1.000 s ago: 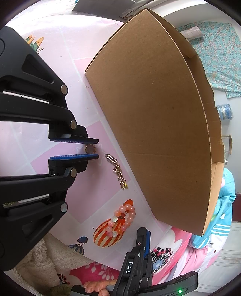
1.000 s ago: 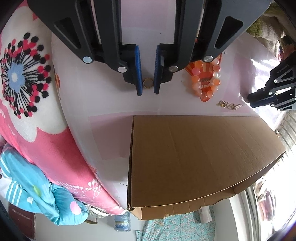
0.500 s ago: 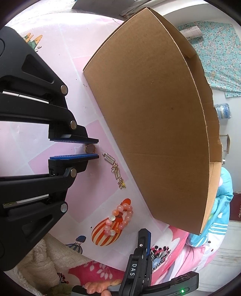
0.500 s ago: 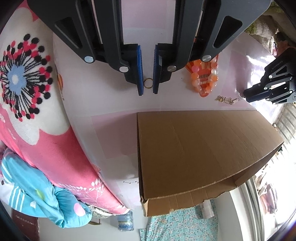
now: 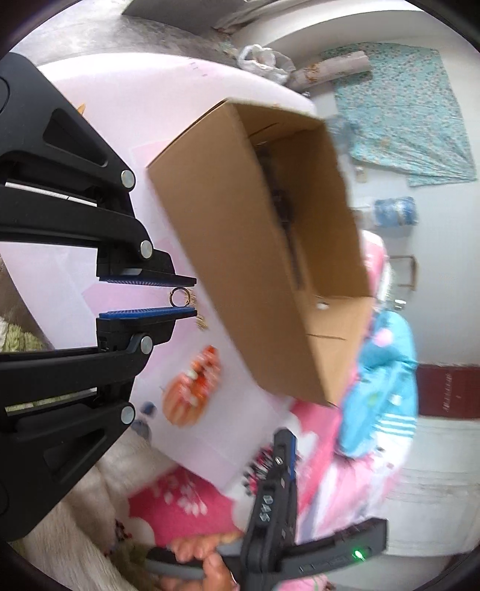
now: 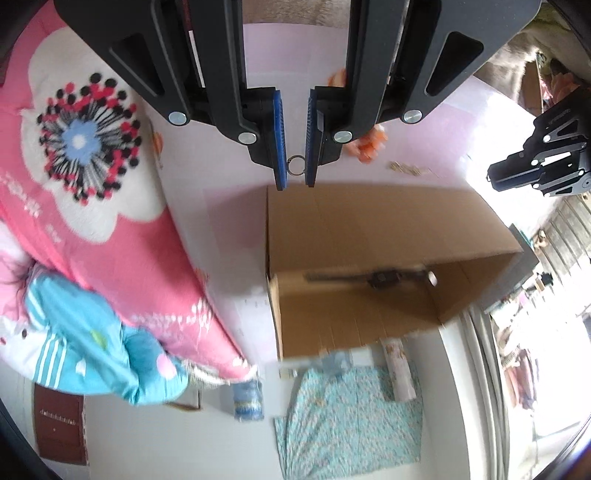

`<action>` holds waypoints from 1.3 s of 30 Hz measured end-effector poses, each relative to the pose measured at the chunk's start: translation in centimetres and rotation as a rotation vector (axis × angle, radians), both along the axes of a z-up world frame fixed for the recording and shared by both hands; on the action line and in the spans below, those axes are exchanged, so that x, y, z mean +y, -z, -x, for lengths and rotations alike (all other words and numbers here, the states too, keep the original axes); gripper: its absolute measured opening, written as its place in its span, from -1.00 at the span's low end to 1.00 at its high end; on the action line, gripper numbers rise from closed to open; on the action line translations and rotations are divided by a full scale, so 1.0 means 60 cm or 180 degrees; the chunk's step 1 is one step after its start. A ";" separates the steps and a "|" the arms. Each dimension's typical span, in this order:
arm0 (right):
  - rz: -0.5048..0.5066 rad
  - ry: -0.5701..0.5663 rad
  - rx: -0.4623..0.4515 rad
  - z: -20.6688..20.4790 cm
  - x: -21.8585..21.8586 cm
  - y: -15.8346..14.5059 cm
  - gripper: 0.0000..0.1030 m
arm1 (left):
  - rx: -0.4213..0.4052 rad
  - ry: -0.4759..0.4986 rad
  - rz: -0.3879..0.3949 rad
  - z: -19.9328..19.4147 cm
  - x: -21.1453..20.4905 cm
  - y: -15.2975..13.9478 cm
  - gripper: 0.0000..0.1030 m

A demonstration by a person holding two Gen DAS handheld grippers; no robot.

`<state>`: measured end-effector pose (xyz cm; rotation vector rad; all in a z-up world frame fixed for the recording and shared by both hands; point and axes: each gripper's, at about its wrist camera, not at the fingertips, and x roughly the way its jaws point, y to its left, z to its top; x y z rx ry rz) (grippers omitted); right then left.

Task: Organize jewelry
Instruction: 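Carry both gold rings into the box and open both tools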

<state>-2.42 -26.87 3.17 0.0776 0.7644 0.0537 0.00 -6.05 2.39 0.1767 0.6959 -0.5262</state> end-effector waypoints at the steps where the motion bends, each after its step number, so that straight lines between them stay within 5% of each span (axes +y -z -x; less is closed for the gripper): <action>1: -0.0006 -0.0010 -0.0067 0.002 0.003 -0.013 -0.80 | -0.0070 0.0022 0.0052 0.003 0.002 -0.018 -0.81; 10: -0.0153 -0.0430 -0.0581 -0.065 0.027 -0.122 -0.80 | -0.0304 0.0158 0.0325 -0.069 -0.015 -0.109 -0.81; 13: -0.0219 -0.0705 -0.0415 -0.123 0.041 -0.126 -0.80 | -0.0048 0.0177 0.0375 -0.127 -0.026 -0.100 -0.81; 20: -0.0177 -0.1238 0.0713 -0.292 0.074 -0.052 -0.80 | 0.0837 0.0092 0.0360 -0.256 -0.055 -0.029 -0.81; 25: -0.0038 -0.1343 0.1288 -0.349 0.087 0.003 -0.79 | 0.1294 0.0092 0.0439 -0.294 -0.063 0.008 -0.81; 30: 0.0051 -0.1299 0.1252 -0.355 0.077 0.003 -0.70 | 0.1449 0.0042 0.0475 -0.303 -0.063 0.028 -0.72; 32: 0.0006 -0.1270 0.1193 -0.355 0.069 -0.004 -0.64 | 0.1439 0.0018 0.0480 -0.305 -0.061 0.031 -0.59; 39: -0.0118 -0.1121 0.0914 -0.351 0.035 -0.044 -0.60 | 0.1281 -0.0013 0.0590 -0.296 -0.043 0.005 -0.58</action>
